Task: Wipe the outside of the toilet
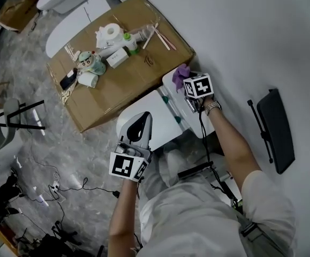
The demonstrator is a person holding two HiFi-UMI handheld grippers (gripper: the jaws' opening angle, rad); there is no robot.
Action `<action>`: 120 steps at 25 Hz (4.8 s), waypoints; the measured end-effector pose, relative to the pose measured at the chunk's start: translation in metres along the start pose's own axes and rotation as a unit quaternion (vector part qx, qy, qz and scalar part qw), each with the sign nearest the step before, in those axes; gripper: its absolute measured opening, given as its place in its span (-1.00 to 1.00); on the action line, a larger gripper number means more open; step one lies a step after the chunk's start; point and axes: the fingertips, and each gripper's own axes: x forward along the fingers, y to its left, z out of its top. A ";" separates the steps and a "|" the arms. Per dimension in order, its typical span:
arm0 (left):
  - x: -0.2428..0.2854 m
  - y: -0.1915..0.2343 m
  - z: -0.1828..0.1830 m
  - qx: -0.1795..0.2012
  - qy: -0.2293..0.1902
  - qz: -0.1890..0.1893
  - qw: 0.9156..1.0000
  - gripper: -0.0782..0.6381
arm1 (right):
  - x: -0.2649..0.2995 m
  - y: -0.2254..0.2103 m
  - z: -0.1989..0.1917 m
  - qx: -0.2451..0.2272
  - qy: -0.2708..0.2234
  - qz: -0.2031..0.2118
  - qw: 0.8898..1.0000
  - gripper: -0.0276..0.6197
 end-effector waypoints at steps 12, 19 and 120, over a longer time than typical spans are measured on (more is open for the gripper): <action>-0.013 -0.020 -0.026 -0.019 0.011 -0.026 0.999 -0.76 | -0.020 -0.032 -0.060 0.066 0.008 -0.027 0.997 -0.47; -0.017 -0.041 -0.041 -0.025 0.025 -0.057 0.998 -0.76 | -0.043 -0.041 -0.093 0.116 -0.003 -0.041 0.992 -0.46; -0.066 0.024 -0.038 -0.073 -0.026 0.063 0.995 -0.76 | 0.000 -0.008 -0.021 0.082 0.103 -0.048 0.990 -0.50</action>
